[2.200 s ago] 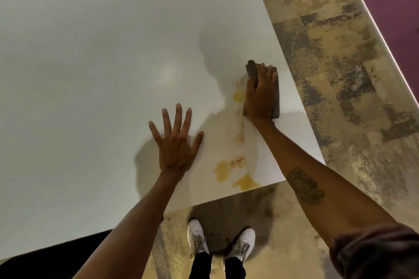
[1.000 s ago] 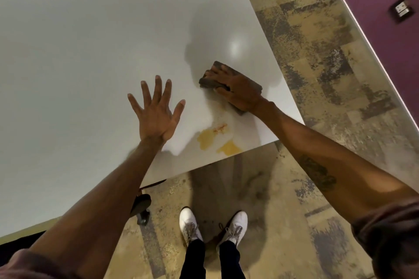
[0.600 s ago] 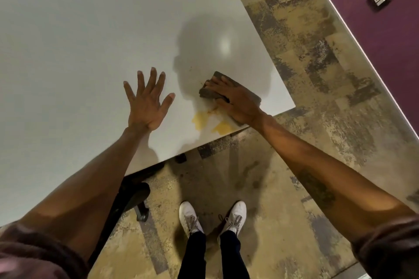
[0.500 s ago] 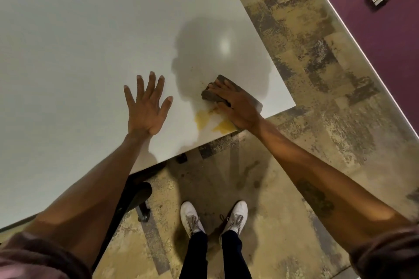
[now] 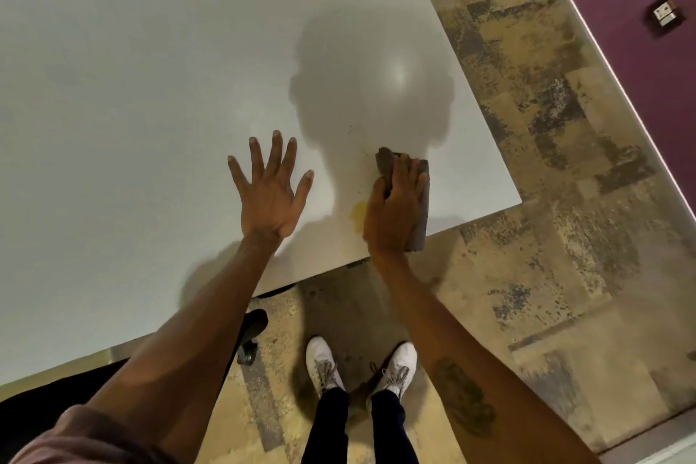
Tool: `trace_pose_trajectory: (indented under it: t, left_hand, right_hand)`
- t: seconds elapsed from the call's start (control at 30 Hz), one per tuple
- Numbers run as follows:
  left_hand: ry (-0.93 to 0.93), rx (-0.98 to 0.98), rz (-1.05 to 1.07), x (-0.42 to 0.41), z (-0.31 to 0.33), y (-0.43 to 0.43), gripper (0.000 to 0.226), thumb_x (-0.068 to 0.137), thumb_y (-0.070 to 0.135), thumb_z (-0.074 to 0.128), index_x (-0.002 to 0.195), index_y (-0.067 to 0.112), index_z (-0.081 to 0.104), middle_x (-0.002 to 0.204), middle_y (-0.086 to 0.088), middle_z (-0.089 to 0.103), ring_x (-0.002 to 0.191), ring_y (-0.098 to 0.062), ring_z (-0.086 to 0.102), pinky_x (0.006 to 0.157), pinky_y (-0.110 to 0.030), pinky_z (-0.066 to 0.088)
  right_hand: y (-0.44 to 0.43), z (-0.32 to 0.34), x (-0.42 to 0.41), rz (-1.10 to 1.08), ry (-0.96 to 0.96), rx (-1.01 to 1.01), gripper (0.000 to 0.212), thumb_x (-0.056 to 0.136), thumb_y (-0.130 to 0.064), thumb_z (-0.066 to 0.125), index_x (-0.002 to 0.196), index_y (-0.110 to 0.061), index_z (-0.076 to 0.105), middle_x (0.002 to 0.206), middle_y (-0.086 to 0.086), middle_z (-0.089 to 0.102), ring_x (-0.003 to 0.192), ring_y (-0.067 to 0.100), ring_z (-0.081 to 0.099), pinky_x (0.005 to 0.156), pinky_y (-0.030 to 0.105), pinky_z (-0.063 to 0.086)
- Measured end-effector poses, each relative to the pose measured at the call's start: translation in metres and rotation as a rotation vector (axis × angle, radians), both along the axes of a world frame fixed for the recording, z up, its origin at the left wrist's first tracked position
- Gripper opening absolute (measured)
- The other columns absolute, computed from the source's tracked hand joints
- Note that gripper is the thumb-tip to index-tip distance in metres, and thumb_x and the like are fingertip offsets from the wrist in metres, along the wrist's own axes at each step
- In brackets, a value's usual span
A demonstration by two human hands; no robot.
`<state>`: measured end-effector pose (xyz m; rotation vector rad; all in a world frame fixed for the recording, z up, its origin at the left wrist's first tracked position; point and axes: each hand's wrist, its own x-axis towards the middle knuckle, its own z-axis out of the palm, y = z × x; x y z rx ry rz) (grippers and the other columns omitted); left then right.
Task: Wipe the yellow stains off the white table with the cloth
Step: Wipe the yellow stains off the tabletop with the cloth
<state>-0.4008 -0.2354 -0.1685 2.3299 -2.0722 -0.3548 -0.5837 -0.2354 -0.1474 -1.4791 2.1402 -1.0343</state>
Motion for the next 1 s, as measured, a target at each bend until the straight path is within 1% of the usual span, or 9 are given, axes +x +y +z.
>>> trace_pose_trajectory:
  t: [0.17, 0.23, 0.33, 0.43, 0.6, 0.67, 0.77, 0.87, 1.0]
  left_hand:
    - [-0.01, 0.006, 0.007, -0.002, 0.003, -0.002, 0.075, 0.102, 0.065, 0.005, 0.167, 0.028, -0.001, 0.175, 0.002, -0.008, 0.161, -0.031, -0.011, 0.125, -0.068, 0.001]
    - [-0.011, -0.009, 0.004, -0.001, 0.003, -0.002, 0.076, 0.101, 0.066, 0.005, 0.167, 0.028, -0.001, 0.175, 0.001, -0.009, 0.162, -0.031, -0.01, 0.125, -0.068, 0.002]
    - [-0.032, -0.042, -0.011, 0.002, 0.0, -0.001, 0.077, 0.101, 0.066, 0.005, 0.167, 0.026, 0.003, 0.175, -0.001, -0.005, 0.162, -0.032, -0.005, 0.125, -0.068, 0.004]
    - [-0.041, -0.075, -0.02, 0.001, -0.003, -0.002, 0.074, 0.103, 0.064, 0.013, 0.167, 0.025, 0.011, 0.175, -0.001, 0.002, 0.162, -0.031, 0.001, 0.125, -0.067, 0.005]
    - [-0.092, -0.201, -0.037, 0.002, -0.009, -0.001, 0.066, 0.108, 0.056, 0.035, 0.162, 0.019, 0.033, 0.17, -0.007, 0.027, 0.159, -0.036, 0.021, 0.122, -0.068, 0.018]
    - [-0.097, -0.226, -0.037, 0.001, -0.008, -0.002, 0.062, 0.108, 0.053, 0.04, 0.16, 0.018, 0.039, 0.167, -0.008, 0.032, 0.157, -0.038, 0.026, 0.121, -0.069, 0.021]
    - [-0.078, -0.199, -0.021, 0.0, -0.004, -0.004, 0.059, 0.108, 0.047, 0.043, 0.159, 0.018, 0.04, 0.167, -0.009, 0.033, 0.156, -0.038, 0.027, 0.121, -0.07, 0.021]
    - [-0.073, -0.164, -0.017, 0.0, -0.001, -0.005, 0.057, 0.108, 0.041, 0.04, 0.16, 0.017, 0.036, 0.168, -0.009, 0.03, 0.157, -0.038, 0.024, 0.12, -0.071, 0.02]
    - [-0.039, -0.185, -0.014, 0.0, -0.003, -0.002, 0.054, 0.111, 0.035, 0.036, 0.161, 0.015, 0.035, 0.169, -0.007, 0.029, 0.158, -0.038, 0.022, 0.121, -0.07, 0.019]
  right_hand:
    - [-0.024, 0.001, 0.01, -0.044, 0.0, -0.018, 0.047, 0.091, -0.008, 0.055, 0.137, 0.002, 0.052, 0.144, 0.022, 0.049, 0.14, 0.041, 0.037, 0.116, 0.056, 0.029]
    - [-0.039, 0.001, 0.015, -0.033, 0.006, -0.024, 0.046, 0.091, -0.008, 0.055, 0.136, 0.003, 0.052, 0.144, 0.023, 0.049, 0.14, 0.042, 0.037, 0.116, 0.057, 0.03]
    - [-0.064, 0.0, 0.019, 0.031, -0.007, -0.017, 0.046, 0.094, -0.009, 0.051, 0.138, 0.003, 0.05, 0.146, 0.022, 0.047, 0.143, 0.039, 0.034, 0.12, 0.053, 0.024]
    - [-0.09, -0.001, 0.021, 0.088, -0.009, -0.016, 0.045, 0.095, -0.01, 0.048, 0.139, 0.002, 0.051, 0.147, 0.02, 0.048, 0.144, 0.035, 0.033, 0.122, 0.049, 0.02]
    - [-0.134, 0.005, 0.027, 0.173, -0.053, -0.027, 0.043, 0.093, -0.006, 0.047, 0.134, 0.004, 0.055, 0.144, 0.022, 0.05, 0.143, 0.038, 0.034, 0.122, 0.05, 0.021]
    - [-0.152, 0.007, 0.027, 0.22, -0.071, -0.006, 0.042, 0.094, -0.005, 0.047, 0.135, 0.003, 0.054, 0.145, 0.022, 0.049, 0.144, 0.038, 0.032, 0.122, 0.048, 0.021]
    - [-0.177, 0.011, 0.025, 0.306, -0.037, 0.023, 0.042, 0.095, -0.008, 0.05, 0.135, 0.002, 0.054, 0.145, 0.022, 0.049, 0.143, 0.039, 0.033, 0.12, 0.043, 0.025]
    - [-0.2, 0.014, 0.022, 0.424, -0.054, 0.049, 0.041, 0.097, -0.015, 0.049, 0.134, 0.0, 0.056, 0.144, 0.022, 0.05, 0.141, 0.036, 0.037, 0.118, 0.04, 0.029]
    - [-0.227, 0.02, 0.016, 0.6, -0.066, 0.103, 0.041, 0.093, -0.017, 0.048, 0.13, -0.005, 0.059, 0.136, 0.018, 0.055, 0.132, 0.03, 0.047, 0.114, 0.035, 0.035]
